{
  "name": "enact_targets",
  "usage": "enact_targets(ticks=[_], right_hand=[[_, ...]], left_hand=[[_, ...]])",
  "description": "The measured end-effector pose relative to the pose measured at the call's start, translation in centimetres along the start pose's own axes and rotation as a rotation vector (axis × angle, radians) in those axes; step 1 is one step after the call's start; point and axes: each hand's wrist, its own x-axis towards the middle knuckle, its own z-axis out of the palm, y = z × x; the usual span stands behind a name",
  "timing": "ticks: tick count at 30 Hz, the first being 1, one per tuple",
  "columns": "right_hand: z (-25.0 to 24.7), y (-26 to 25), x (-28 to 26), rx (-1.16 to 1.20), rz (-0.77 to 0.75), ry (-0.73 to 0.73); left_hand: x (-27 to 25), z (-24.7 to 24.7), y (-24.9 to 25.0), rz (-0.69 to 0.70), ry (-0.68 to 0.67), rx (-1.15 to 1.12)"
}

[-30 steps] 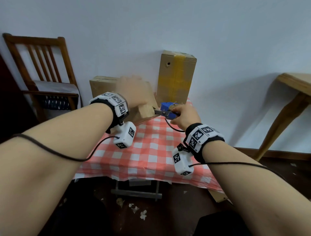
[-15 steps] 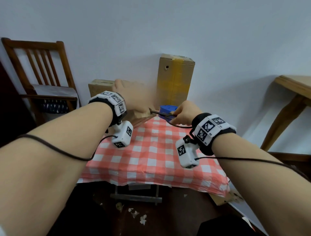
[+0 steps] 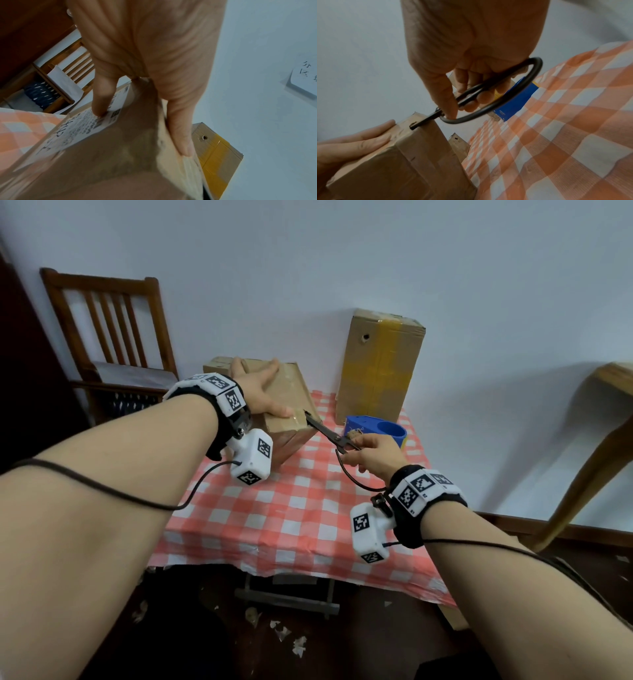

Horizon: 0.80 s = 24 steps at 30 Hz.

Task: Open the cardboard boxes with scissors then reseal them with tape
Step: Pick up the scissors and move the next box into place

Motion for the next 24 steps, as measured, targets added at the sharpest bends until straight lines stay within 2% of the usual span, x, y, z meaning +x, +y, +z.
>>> enact_targets(ticks=[4, 8, 16, 20, 24], right_hand=[[-0.1, -0.1, -0.3, -0.013, -0.039, 0.001], [-1.1, -1.4, -0.5, -0.128, -0.042, -0.048], [-3.5, -4.1, -0.8, -0.154, 0.131, -0.099], [-2.5, -4.8, -0.7, -0.163, 0.124, -0.076], [-0.2, -3.4, -0.5, -0.105, 0.075, -0.083]], left_hand=[[0.4, -0.1, -0.4, -0.005, -0.012, -0.011], [0.7, -0.1, -0.6, -0.02, -0.008, 0.002], [1.6, 0.1, -0.8, -0.078, -0.019, 0.052], [1.8, 0.4, -0.2, -0.086, 0.011, 0.072], [2.1, 0.3, -0.5, -0.123, -0.003, 0.065]])
